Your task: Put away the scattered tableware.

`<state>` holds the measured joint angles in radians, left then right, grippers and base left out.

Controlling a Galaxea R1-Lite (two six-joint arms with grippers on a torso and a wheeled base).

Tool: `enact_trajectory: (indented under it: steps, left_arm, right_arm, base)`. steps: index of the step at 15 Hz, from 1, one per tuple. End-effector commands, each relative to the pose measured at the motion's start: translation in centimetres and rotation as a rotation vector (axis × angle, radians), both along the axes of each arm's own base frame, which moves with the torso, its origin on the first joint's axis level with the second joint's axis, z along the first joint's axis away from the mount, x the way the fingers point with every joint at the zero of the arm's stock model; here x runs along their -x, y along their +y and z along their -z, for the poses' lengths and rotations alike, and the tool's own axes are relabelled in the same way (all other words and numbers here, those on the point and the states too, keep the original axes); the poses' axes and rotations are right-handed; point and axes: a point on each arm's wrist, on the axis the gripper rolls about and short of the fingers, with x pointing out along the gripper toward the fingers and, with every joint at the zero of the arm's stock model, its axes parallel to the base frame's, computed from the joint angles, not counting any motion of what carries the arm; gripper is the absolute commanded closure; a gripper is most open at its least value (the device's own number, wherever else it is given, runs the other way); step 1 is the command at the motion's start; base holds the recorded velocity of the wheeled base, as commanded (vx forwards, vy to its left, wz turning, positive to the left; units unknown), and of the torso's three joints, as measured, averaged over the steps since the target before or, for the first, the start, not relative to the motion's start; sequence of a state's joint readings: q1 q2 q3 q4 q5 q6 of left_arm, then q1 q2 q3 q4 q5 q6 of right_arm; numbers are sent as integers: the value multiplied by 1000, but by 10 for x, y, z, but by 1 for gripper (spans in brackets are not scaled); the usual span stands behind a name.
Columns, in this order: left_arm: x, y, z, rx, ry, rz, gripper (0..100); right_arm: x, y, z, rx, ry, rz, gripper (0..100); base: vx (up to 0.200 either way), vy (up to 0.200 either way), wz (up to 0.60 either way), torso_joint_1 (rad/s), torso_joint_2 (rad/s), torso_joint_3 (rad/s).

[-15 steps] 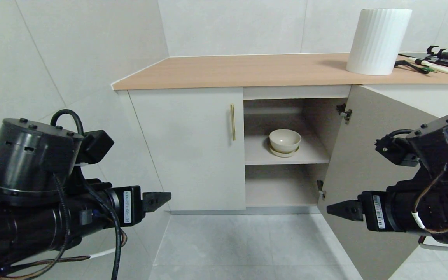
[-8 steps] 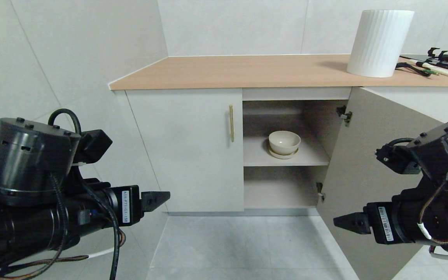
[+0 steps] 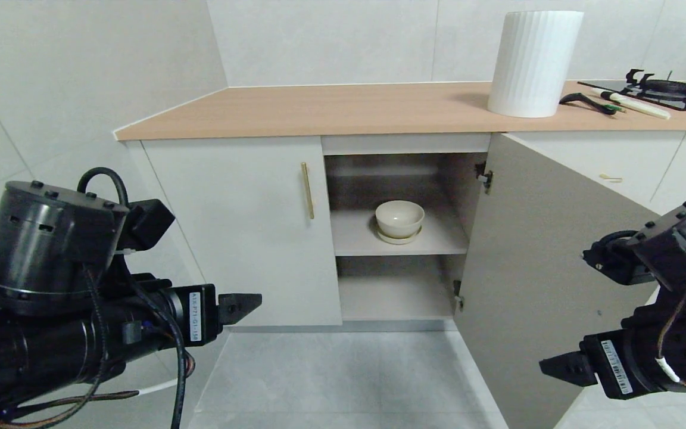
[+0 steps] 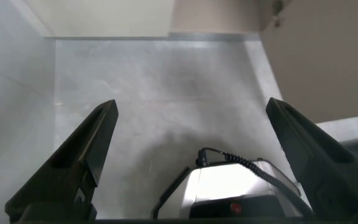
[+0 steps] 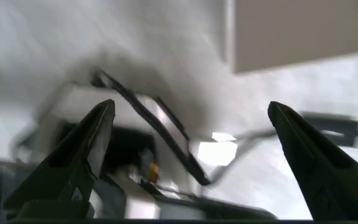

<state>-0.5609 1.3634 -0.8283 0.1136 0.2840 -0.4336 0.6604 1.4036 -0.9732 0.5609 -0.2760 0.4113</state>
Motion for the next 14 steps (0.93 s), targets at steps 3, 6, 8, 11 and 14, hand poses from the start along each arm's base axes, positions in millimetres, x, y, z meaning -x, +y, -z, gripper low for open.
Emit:
enact_trajectory:
  steps: [3, 6, 8, 11, 14]
  left_arm:
    - [0, 0, 0, 0, 2, 0, 0]
    - [0, 0, 0, 0, 2, 0, 0]
    - [0, 0, 0, 0, 0, 1, 0]
    - [0, 0, 0, 2, 1, 0, 0]
    - [0, 0, 0, 2, 1, 0, 0]
  right_arm:
    - [-2, -9, 1, 56, 27, 43, 0]
    - [-1, -32, -8, 115, 31, 91, 0]
    - [-4, -49, -14, 132, 27, 152, 0]
    - [-16, -77, -20, 172, 7, 270, 0]
    - [-28, -98, -25, 175, -45, 362, 0]
  base:
    - [0, -200, 0, 5, -1, 4]
    - [0, 0, 0, 0, 0, 0]
    - [0, 0, 0, 0, 0, 0]
    - [0, 0, 0, 0, 0, 0]
    - [0, 0, 0, 0, 0, 0]
